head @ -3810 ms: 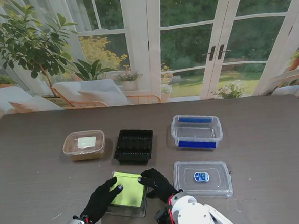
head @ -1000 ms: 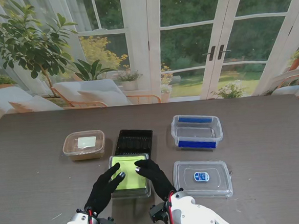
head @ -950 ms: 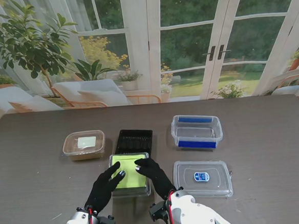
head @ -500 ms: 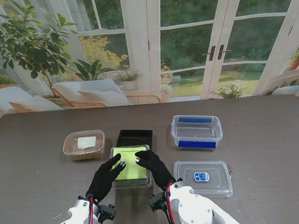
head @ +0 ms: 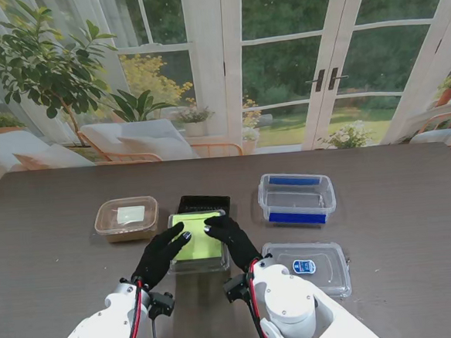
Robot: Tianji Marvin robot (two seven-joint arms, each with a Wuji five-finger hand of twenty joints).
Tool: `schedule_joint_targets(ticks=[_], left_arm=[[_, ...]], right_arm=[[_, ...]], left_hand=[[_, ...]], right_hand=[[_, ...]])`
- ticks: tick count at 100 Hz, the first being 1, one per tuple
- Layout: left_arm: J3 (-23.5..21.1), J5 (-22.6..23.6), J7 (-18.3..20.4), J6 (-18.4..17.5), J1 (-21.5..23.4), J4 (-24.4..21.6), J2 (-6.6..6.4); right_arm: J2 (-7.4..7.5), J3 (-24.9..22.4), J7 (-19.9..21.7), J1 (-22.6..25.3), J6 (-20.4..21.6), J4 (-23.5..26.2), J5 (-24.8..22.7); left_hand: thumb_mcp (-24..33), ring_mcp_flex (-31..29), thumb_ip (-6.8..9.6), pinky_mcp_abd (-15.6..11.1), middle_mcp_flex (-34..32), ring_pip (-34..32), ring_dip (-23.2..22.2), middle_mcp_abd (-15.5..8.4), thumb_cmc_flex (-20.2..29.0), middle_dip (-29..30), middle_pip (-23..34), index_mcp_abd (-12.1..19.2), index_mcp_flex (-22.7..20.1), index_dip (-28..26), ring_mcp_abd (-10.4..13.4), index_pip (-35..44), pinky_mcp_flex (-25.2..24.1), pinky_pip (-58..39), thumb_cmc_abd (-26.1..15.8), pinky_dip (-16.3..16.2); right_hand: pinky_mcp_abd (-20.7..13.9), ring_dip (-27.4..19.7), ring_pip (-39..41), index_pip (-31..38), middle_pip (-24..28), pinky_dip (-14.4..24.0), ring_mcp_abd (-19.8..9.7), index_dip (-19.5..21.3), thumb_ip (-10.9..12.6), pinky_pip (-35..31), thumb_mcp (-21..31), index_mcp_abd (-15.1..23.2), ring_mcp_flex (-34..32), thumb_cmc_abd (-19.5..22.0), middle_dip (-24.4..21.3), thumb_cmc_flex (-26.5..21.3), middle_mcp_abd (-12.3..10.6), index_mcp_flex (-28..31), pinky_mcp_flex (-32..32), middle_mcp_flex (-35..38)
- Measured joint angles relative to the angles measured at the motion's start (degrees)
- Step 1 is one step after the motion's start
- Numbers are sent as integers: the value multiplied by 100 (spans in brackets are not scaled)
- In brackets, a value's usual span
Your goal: Pair container bodies with their lids
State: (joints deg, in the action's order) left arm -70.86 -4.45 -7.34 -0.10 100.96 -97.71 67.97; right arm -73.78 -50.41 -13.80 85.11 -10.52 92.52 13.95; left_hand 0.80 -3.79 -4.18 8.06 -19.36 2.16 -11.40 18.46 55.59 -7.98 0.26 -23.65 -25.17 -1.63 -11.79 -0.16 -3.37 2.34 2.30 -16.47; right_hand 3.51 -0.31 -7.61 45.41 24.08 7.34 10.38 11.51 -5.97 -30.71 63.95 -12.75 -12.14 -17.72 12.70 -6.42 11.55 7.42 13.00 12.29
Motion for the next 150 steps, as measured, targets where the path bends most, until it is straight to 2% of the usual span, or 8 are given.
schedule_joint_targets(ticks=[68, 150], left_arm=[[30, -199, 186, 503, -759, 343, 32], [439, -582, 554, 761, -1980, 1390, 108]], right_arm=[[-173, 137, 45, -781, -131, -575, 298], [-358, 83, 84, -1374, -222, -1391, 591]], left_hand=[[0, 1, 0, 1, -1, 0, 0, 0, 0, 0, 0, 0, -1, -2, 0, 0, 3, -3, 0, -4], [0, -3, 0, 1, -2, -16, -57, 0, 0, -1, 0, 0, -43, -3, -6, 0, 3, -3, 0, -4]], right_hand=[[0, 0, 0, -2, 0, 0, 0, 0, 0, 0, 0, 1, 0, 0, 0, 0, -2, 1, 25, 1], [0, 0, 0, -17, 0, 5, 0, 2, 0, 0, 0, 1, 0, 0, 0, 0, -10, 1, -35, 1]])
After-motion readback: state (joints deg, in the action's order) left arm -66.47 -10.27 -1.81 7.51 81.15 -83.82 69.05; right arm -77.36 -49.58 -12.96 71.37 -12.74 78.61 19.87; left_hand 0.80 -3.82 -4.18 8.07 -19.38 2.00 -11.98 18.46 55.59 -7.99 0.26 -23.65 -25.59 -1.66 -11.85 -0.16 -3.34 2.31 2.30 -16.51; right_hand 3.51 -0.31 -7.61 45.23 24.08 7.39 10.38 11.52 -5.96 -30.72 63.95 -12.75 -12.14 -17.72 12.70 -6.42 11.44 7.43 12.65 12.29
